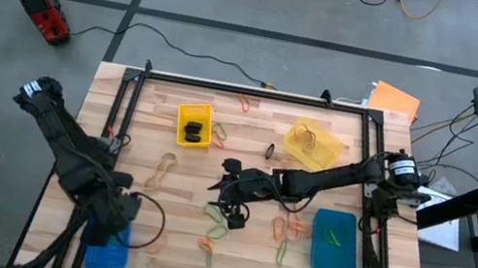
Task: Sort rubber bands into baskets
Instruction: Put the green rubber band into the left blue bin
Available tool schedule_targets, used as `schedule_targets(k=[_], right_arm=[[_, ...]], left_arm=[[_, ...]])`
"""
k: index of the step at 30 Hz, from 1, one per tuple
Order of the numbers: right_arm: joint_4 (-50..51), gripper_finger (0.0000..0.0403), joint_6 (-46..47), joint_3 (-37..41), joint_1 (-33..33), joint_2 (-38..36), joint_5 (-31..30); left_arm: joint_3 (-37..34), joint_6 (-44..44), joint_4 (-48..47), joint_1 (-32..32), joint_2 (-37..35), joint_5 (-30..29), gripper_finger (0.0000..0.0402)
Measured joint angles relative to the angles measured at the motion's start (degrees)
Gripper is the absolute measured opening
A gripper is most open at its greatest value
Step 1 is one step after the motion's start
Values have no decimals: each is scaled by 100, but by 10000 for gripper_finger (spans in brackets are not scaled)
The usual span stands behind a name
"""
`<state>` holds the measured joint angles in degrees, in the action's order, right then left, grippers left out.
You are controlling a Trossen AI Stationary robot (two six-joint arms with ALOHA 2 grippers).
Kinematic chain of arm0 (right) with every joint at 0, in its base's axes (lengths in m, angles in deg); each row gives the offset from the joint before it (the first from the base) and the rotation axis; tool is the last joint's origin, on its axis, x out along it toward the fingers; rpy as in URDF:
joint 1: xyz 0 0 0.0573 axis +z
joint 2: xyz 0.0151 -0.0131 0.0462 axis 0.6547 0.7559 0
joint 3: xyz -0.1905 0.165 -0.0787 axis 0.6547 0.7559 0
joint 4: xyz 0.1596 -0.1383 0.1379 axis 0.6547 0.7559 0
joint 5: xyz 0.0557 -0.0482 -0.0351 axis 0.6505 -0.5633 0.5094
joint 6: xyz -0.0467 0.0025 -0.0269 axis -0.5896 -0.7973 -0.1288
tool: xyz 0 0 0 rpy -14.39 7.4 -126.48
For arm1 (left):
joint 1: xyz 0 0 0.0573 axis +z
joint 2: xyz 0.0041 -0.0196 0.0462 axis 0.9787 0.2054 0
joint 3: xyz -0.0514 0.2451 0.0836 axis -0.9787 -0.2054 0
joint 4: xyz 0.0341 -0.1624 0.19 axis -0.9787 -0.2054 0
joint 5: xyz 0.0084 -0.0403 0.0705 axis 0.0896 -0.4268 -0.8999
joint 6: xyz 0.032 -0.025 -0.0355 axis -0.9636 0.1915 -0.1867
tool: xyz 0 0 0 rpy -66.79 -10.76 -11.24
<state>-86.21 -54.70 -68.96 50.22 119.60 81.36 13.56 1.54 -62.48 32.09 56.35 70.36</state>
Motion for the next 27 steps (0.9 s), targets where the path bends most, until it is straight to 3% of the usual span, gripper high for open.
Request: schedule_targets(k=[5,11,15,21,27], right_arm=[[-6,168,3,3,0,0,0],[-4,171,17,5,0,0,0],[-6,171,31,5,0,0,0],[-4,173,40,5,0,0,0],[24,173,53,7,0,0,0]], left_arm=[[52,446,-88,-255,-7,5,0],[-384,768,-34,-442,-9,400,0],[-723,793,446,-502,-15,702,0],[-1049,846,1237,-516,-15,703,0],[-1093,1190,1342,-515,119,692,0]])
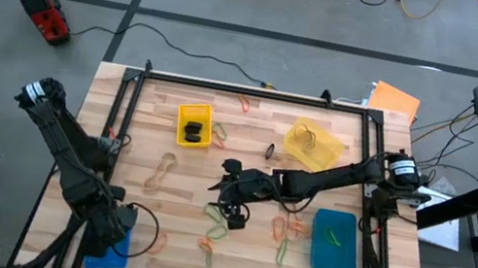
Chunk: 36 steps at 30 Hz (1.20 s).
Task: Sort rubber bands into baskets
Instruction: Put the green rubber band into the left blue bin
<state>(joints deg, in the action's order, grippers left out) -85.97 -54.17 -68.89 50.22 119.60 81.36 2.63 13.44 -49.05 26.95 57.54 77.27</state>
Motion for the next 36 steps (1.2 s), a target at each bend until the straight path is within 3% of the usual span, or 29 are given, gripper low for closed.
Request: schedule_targets(k=[12,25,28,33,36], right_arm=[[54,173,-2,0,0,0,0],[67,173,-4,2,0,0,0],[126,173,4,2,0,-4,0],[140,173,314,2,0,-50,-1],[374,173,664,-75,5,-56,-3]], left_arm=[[0,292,-2,0,228,-66,4],[46,318,-17,2,270,-57,81],[259,-105,26,0,270,-1089,85],[580,-1593,320,-13,268,-4123,82],[561,-2696,784,-2,268,-5041,80]])
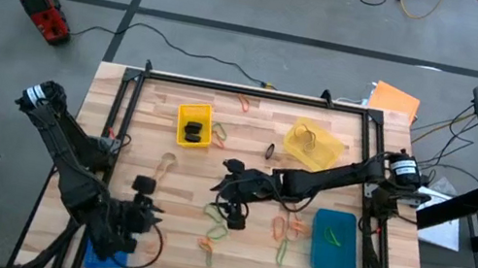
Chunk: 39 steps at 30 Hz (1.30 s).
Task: Sort rubber bands into baskets
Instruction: Put the green rubber band into the left blue bin
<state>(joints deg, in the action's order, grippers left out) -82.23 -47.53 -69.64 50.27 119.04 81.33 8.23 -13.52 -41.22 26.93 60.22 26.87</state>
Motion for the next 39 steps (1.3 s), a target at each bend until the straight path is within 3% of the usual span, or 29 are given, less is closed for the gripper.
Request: schedule_targets(k=[6,11,17,19,26,32,39], right_arm=[[930,163,627,-252,129,32,-349],[1551,144,955,-485,216,32,-731],[2151,121,1383,-756,211,30,-747],[2456,113,1627,-874,211,30,-747],[4342,87,3019,-1353,283,25,-649],[5831,65,3804,-1349,479,19,-22],[6633,36,5036,-1093,854,19,45]], left_arm=[[-417,-1953,1471,38,-26,-373,79],[-1167,-3121,3523,97,-99,-369,79],[-2363,-4653,6810,174,-93,557,79],[-2667,-4865,7557,171,-87,589,79],[-3078,-4966,7812,205,-94,356,79],[-3090,-5014,7731,231,-94,223,79],[-3108,-5018,7586,397,-120,-35,79]])
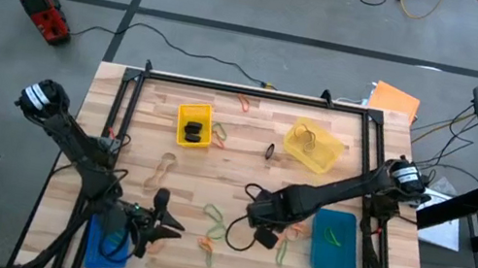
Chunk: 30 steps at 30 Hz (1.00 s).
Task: Sort rubber bands into baskets
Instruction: Put the green rubber band into the left blue bin
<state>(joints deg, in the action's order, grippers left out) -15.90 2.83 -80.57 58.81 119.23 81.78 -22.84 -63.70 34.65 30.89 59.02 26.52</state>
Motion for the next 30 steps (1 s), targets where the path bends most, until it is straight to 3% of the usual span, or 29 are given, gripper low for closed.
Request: schedule_targets(k=[4,10,15,22,30], right_arm=[[120,22,354,130,23,0,-125],[99,10,249,483,-129,0,-248],[-73,9,155,822,-242,0,-244],[-697,9,-1146,980,-70,0,-307],[-748,10,-2006,916,48,-2,-1044]], left_arm=[[-66,0,-21,164,-115,16,79],[-203,14,-19,452,-308,457,79],[-341,76,-25,625,-448,467,79],[-402,107,-61,803,-573,250,79],[-380,115,-228,811,-754,-460,79]])
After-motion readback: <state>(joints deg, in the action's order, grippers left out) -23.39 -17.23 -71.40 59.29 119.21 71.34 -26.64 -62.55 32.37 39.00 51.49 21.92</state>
